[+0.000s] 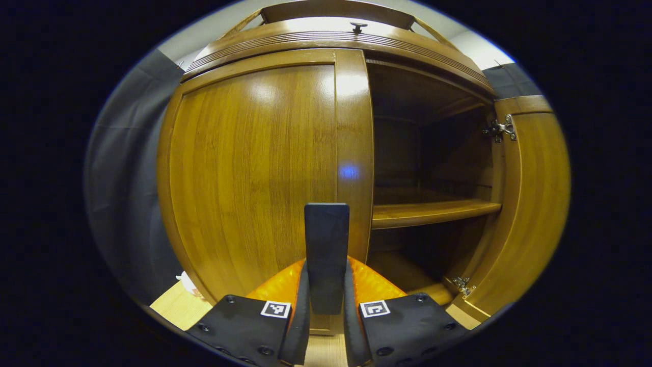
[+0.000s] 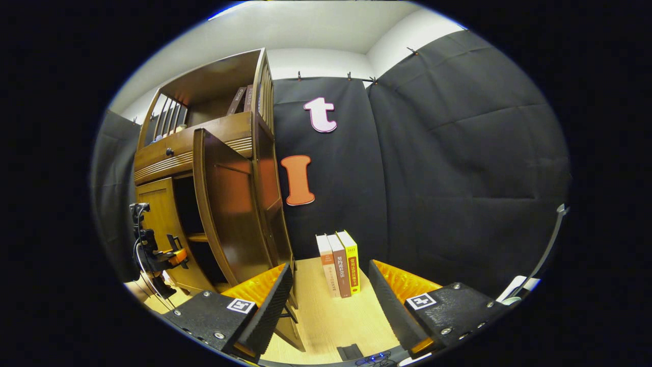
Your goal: Open the right door of the double-door shoe cabinet with the right hand, and open the left door with the left hand.
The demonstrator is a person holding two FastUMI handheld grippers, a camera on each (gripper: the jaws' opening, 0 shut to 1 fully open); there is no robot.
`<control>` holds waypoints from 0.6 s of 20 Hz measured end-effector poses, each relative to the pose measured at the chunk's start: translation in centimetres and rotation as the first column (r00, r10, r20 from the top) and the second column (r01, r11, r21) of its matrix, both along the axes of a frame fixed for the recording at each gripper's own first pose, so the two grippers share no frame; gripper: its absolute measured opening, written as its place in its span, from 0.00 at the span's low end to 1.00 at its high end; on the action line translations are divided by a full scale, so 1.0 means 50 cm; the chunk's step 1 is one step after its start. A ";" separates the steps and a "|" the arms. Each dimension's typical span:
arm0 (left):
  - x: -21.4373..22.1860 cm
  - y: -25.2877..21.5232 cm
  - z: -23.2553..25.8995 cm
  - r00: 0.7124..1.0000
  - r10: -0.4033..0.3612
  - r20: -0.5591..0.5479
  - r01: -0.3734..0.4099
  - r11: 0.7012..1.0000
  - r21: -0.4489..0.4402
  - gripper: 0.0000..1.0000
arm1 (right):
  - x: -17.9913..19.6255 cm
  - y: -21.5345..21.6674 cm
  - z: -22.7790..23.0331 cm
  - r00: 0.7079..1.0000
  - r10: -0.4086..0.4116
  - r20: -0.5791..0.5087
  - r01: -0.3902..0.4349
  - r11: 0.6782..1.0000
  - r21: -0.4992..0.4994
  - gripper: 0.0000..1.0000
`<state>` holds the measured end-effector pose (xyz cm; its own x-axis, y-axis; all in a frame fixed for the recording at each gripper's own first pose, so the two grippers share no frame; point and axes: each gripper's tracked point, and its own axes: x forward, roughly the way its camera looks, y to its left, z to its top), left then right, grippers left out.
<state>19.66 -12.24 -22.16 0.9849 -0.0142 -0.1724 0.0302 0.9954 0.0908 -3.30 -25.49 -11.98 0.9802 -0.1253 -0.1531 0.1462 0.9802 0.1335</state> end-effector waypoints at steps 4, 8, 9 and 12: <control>-0.039 0.003 0.006 0.999 -0.041 0.007 0.041 0.999 -0.013 0.36 | -0.017 0.020 0.007 1.000 -0.022 0.004 0.022 1.000 -0.021 0.99; -0.100 0.017 0.010 0.998 -0.065 0.013 0.065 0.998 -0.019 0.34 | -0.039 0.051 0.021 0.999 -0.040 0.005 0.041 0.997 -0.060 0.92; -0.118 0.023 0.012 0.997 -0.075 0.010 0.076 0.997 -0.022 0.34 | -0.044 0.061 0.025 0.999 -0.046 0.009 0.047 0.997 -0.065 0.92; -0.165 0.039 0.019 0.993 -0.114 0.000 0.114 0.993 -0.037 0.35 | -0.057 0.094 0.037 0.998 -0.059 0.021 0.060 0.996 -0.070 0.92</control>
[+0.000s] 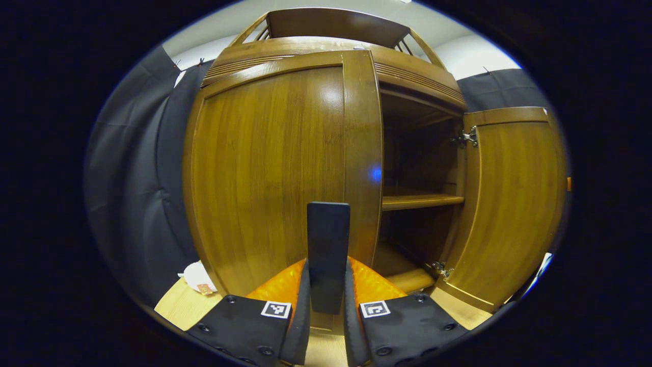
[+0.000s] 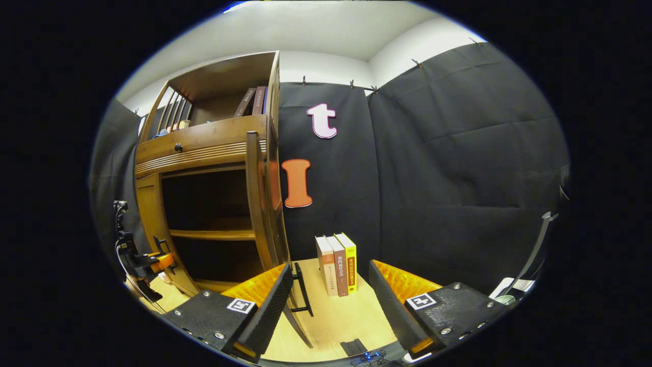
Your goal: Open the right door of the double-door shoe cabinet with the right hand, and open the left door with the left hand.
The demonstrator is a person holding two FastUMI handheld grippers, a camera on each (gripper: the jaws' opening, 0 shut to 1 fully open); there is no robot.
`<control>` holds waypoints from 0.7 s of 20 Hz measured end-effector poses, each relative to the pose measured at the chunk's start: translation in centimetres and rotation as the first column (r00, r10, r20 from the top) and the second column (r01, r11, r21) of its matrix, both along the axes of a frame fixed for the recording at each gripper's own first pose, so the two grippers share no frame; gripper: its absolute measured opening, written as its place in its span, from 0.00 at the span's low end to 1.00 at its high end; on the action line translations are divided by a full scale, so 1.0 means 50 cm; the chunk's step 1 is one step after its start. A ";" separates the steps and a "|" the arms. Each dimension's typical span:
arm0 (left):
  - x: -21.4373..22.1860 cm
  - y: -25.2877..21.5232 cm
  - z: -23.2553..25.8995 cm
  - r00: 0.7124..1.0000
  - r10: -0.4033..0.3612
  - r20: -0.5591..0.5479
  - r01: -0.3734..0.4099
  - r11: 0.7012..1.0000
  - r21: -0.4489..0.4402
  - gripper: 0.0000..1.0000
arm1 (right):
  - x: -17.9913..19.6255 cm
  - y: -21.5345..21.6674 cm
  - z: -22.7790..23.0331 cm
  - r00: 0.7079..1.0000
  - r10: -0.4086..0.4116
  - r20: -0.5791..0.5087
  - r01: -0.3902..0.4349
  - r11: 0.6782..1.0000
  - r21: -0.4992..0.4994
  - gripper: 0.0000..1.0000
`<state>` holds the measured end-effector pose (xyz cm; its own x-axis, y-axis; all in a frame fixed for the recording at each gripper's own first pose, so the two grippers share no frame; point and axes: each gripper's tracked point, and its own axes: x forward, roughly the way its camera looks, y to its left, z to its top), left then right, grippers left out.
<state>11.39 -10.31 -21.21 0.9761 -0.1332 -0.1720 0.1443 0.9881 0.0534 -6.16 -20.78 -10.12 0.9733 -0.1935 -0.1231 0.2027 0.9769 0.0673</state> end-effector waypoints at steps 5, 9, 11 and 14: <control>-0.069 0.043 0.010 0.999 -0.040 -0.017 0.040 0.999 -0.030 0.34 | -0.017 0.056 0.003 1.000 -0.005 -0.006 0.005 1.000 -0.007 0.92; -0.116 0.084 0.014 0.998 -0.065 -0.022 0.064 0.997 -0.032 0.34 | -0.022 0.112 0.006 1.000 0.010 -0.006 -0.010 1.000 -0.018 0.92; -0.140 0.107 0.021 0.998 -0.064 -0.021 0.063 0.997 -0.046 0.34 | -0.033 0.132 0.008 1.000 0.013 -0.004 -0.013 1.000 -0.020 0.92; -0.172 0.142 0.026 0.998 -0.059 -0.022 0.058 0.997 -0.052 0.36 | -0.034 0.167 0.008 1.000 0.028 -0.004 -0.028 0.999 -0.019 0.99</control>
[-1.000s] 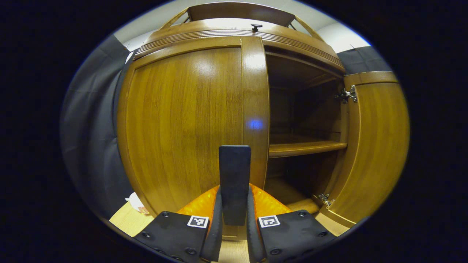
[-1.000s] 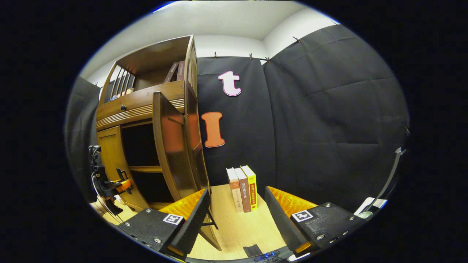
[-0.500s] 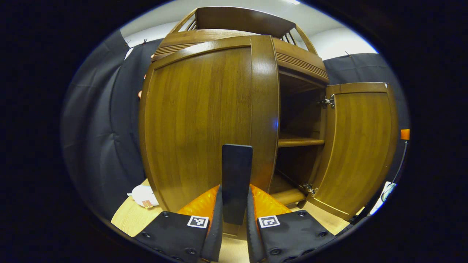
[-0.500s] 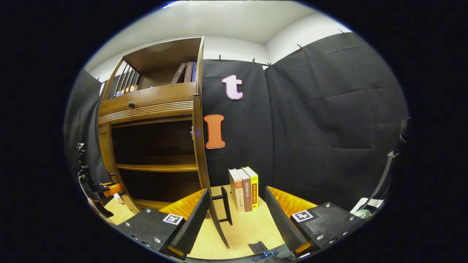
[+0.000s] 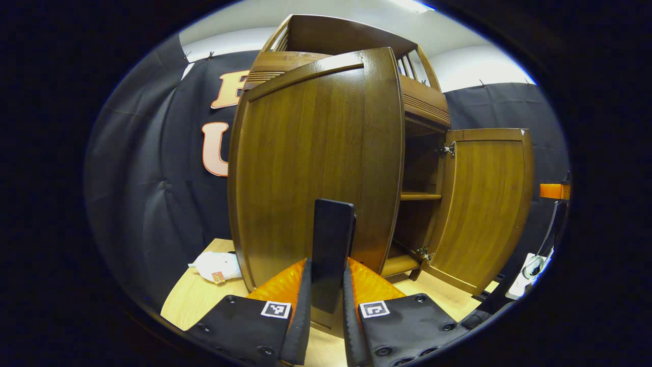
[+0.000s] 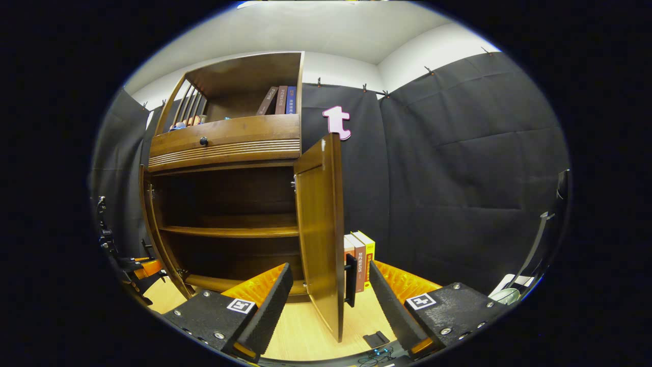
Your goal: Open the right door of the double-door shoe cabinet with the right hand, and open the left door with the left hand.
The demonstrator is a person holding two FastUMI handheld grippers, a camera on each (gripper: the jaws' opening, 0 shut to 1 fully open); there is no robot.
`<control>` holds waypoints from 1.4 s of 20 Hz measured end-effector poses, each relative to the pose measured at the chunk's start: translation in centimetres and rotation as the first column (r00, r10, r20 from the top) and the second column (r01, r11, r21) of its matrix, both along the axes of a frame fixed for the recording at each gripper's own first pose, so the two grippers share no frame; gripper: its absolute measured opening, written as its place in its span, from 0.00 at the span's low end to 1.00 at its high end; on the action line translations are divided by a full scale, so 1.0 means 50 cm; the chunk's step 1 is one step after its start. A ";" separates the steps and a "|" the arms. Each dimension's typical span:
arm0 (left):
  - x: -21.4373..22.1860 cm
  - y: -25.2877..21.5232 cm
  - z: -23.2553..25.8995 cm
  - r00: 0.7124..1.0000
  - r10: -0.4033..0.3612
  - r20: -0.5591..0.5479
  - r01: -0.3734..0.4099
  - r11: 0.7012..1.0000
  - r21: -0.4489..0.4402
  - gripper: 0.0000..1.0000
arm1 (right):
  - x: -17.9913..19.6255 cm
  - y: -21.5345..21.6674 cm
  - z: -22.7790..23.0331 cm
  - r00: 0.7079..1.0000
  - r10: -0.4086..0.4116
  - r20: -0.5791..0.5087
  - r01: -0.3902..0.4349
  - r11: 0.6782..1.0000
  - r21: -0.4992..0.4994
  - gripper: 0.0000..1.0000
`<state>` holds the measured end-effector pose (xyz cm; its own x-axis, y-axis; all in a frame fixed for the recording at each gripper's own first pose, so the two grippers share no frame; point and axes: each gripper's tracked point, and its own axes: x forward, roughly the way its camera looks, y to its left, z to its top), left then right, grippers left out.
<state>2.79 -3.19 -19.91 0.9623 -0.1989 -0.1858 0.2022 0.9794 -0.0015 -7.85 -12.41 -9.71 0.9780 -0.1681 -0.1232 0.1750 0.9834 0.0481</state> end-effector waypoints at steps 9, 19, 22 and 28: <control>-0.068 0.103 0.017 1.000 0.027 0.005 -0.027 0.999 0.029 0.36 | 0.020 0.117 0.002 0.997 0.077 0.010 -0.077 0.997 0.029 0.86; -0.093 0.227 0.030 0.993 0.119 0.022 -0.120 0.991 0.059 0.16 | 0.077 0.219 0.003 0.983 0.183 0.022 -0.183 0.982 0.046 0.99; -0.095 0.272 0.041 0.989 0.149 0.018 -0.149 0.989 0.018 0.17 | 0.095 0.266 -0.015 0.975 0.221 0.018 -0.222 0.973 0.062 0.92; -0.089 0.352 0.045 0.989 0.147 0.013 -0.146 0.989 -0.020 0.03 | 0.116 0.315 -0.011 0.959 0.284 0.016 -0.284 0.956 0.068 0.92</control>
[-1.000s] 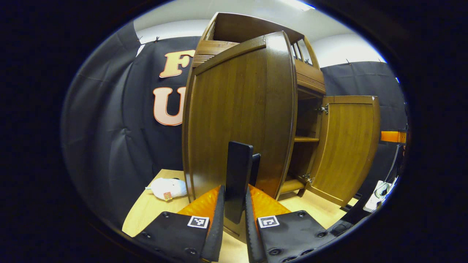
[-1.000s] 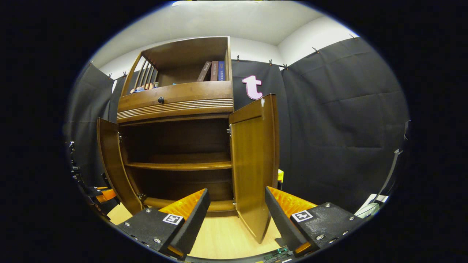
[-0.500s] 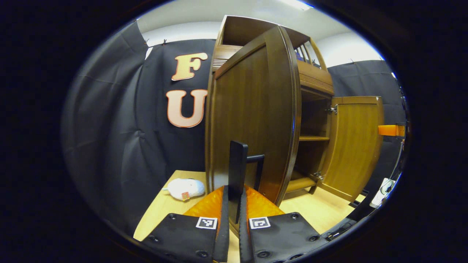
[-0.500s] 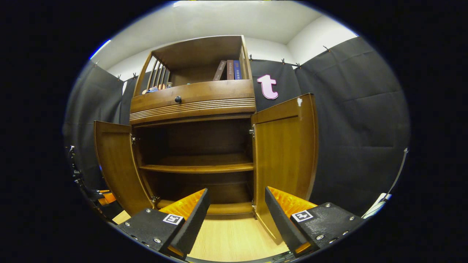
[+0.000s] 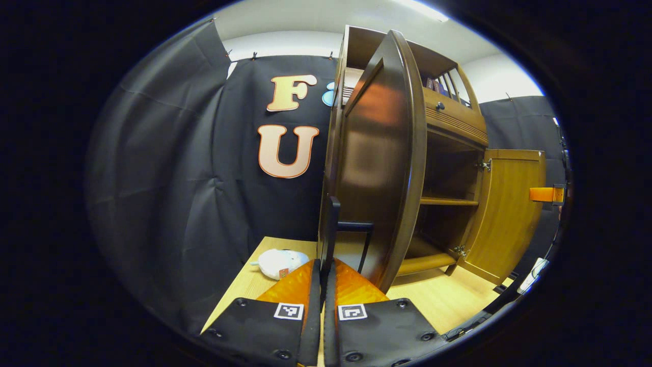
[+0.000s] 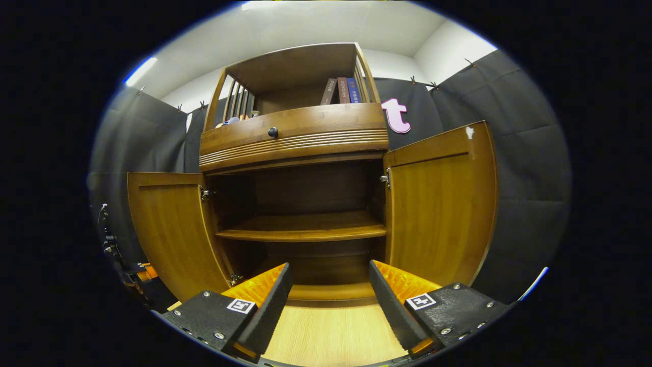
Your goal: Open the right door of the double-door shoe cabinet with the right hand, and open the left door with the left hand.
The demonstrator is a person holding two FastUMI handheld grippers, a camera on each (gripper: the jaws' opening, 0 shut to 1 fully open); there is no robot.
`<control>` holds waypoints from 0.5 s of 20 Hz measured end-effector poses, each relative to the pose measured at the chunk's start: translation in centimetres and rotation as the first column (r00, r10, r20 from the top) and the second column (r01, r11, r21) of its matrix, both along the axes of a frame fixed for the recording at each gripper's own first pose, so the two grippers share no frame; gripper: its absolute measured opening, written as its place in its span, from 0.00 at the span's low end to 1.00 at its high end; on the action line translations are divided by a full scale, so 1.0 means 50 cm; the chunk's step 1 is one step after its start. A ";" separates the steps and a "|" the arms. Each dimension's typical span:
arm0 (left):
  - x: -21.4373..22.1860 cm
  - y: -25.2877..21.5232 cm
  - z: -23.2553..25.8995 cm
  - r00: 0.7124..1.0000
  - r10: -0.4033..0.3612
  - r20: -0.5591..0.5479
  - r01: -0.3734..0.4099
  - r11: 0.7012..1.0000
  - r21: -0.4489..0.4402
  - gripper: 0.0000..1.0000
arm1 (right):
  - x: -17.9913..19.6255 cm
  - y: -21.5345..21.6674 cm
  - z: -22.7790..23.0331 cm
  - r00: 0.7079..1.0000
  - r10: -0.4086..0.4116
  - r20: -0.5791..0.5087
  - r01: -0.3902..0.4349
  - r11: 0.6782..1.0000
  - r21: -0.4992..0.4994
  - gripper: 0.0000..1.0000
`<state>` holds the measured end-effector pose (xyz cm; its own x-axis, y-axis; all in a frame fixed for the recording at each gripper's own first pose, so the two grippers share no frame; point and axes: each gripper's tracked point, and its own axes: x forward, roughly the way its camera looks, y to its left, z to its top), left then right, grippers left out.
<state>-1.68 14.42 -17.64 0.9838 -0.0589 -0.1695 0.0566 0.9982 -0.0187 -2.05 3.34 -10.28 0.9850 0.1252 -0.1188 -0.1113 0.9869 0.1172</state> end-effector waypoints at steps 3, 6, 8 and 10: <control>0.004 0.018 0.003 0.999 -0.038 -0.006 0.038 0.999 0.009 0.10 | 0.008 0.021 -0.004 1.000 0.025 -0.004 -0.025 1.000 0.003 0.92; 0.008 0.037 0.005 0.998 -0.062 -0.010 0.062 0.998 0.015 0.10 | 0.013 0.038 -0.007 0.999 0.046 -0.002 -0.046 0.999 0.010 0.92; 0.011 0.043 0.004 0.997 -0.079 -0.015 0.079 0.997 0.016 0.10 | 0.018 0.045 -0.005 0.998 0.056 0.002 -0.056 0.998 0.009 0.92; 0.012 0.047 0.006 0.996 -0.090 -0.023 0.090 0.996 0.017 0.10 | 0.015 0.052 -0.003 0.998 0.066 0.012 -0.066 0.998 0.022 0.92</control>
